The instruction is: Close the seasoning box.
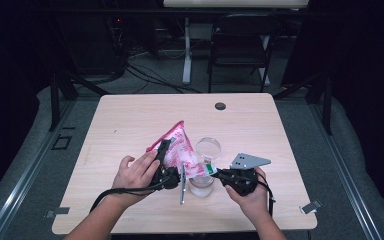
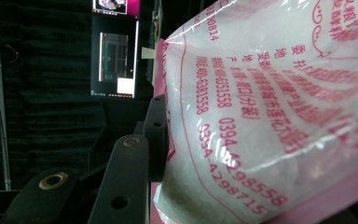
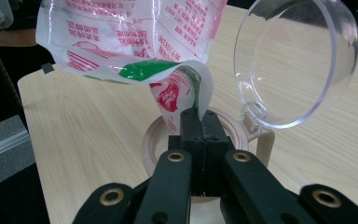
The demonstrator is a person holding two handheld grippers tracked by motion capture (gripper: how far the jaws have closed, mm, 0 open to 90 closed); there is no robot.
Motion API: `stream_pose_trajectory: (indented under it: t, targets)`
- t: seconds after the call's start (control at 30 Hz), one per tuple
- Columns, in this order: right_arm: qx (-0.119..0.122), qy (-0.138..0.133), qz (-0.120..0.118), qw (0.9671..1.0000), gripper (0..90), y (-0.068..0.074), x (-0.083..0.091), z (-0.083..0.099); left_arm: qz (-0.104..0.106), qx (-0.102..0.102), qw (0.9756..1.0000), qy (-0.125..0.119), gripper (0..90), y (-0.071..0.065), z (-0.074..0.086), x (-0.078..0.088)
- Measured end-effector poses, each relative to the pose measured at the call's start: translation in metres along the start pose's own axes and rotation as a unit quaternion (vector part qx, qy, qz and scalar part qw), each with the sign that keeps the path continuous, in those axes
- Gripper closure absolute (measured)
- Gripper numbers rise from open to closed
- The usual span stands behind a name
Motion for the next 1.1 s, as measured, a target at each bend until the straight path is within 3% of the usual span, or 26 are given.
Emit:
stream_pose_trajectory:
  t: [1.1]
  targets:
    - [0.0, 0.004, 0.001, 1.0, 90.0, 0.0003, -0.0009, 0.0017, -0.007, -0.005, 1.0, -0.005, 68.1, 0.003, -0.0017, 0.0013]
Point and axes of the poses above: each handheld gripper's, and its own axes: x roughly backward along the jaws, z roughly out of its underside, y roughly to its left, the point moved 8 cm from there along -x, roughly forward along the jaws, and after that the axes turned 4 degrees about x, right-handed, at the moved point
